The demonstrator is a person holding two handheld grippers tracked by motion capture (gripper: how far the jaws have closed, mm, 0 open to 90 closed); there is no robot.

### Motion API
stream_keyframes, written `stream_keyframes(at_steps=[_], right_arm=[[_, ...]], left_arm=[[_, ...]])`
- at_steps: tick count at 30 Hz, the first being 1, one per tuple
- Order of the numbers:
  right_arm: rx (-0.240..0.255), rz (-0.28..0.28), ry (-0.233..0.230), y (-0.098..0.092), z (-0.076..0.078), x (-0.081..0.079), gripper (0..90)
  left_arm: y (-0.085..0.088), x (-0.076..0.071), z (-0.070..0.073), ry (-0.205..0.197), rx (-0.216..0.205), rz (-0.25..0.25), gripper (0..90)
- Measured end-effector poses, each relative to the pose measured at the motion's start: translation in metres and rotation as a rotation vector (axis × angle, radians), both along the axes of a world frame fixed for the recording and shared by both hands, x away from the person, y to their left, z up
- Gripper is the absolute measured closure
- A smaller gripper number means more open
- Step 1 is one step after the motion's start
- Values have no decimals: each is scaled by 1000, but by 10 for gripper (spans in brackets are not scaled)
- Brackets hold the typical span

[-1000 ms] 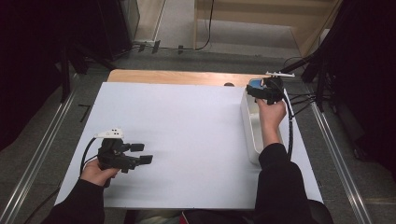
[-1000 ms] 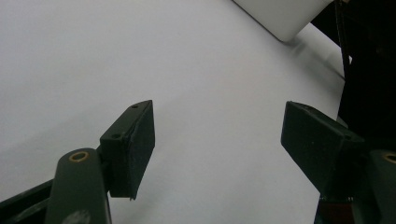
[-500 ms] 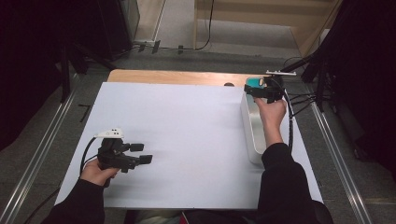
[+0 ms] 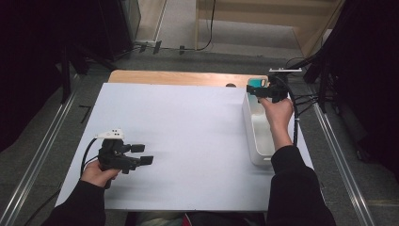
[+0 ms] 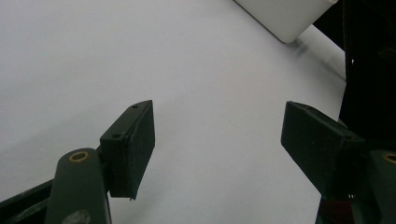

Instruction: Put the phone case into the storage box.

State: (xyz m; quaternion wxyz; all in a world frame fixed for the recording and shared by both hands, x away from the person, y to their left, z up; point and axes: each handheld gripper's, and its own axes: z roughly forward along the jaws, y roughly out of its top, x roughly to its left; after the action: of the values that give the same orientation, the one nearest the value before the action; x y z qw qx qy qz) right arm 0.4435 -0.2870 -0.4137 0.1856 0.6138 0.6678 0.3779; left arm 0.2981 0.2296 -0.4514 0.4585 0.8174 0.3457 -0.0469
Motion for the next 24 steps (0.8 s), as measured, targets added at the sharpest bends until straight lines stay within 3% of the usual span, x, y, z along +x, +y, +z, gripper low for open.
stream_keyframes(at_steps=[4,10,14,19,21,24], right_arm=[[-2,39,30,3,2,-3,0],[-5,66,27,5,13,-12,0],[-5,85,52,9,18,-17,0],[-1,133,60,14,23,-24,0],[-24,146,42,17,26,-28,0],[-19,173,38,22,29,-33,0]], left_arm=[[0,0,0,0,-2,0,256],[0,-1,0,0,1,-1,256],[-1,-1,0,1,1,-2,256],[0,-1,0,3,5,0,256],[-1,-1,0,5,5,-4,256],[-1,-1,0,-1,10,-10,256]])
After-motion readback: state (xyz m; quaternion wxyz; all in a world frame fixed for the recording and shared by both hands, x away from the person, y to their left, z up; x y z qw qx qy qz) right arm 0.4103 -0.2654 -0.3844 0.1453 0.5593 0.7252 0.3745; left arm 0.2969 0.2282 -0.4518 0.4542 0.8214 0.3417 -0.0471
